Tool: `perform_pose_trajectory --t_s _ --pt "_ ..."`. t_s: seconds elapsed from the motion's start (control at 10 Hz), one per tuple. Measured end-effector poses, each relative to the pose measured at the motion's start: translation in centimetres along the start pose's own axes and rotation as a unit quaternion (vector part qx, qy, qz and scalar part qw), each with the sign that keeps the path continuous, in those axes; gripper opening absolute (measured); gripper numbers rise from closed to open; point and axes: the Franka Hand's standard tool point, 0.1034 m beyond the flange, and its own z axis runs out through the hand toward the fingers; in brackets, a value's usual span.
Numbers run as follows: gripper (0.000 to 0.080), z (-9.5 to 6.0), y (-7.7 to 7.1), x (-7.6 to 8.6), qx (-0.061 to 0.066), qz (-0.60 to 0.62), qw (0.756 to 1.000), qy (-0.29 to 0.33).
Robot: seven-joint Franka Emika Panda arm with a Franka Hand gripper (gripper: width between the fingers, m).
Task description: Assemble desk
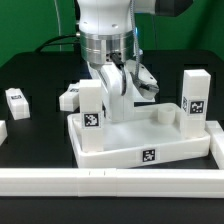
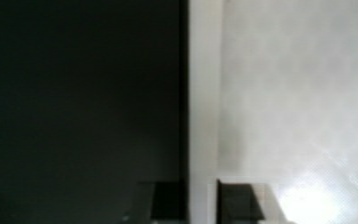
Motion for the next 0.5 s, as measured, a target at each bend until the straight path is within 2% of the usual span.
perform_pose_trajectory --t_s 0.3,0.5 --pt "0.0072 -0.1 -0.1 0.7 0.005 -0.080 0.997 0.006" --pt "0.0072 -0.4 -0.2 1.8 0.004 -0.171 0.985 0.012"
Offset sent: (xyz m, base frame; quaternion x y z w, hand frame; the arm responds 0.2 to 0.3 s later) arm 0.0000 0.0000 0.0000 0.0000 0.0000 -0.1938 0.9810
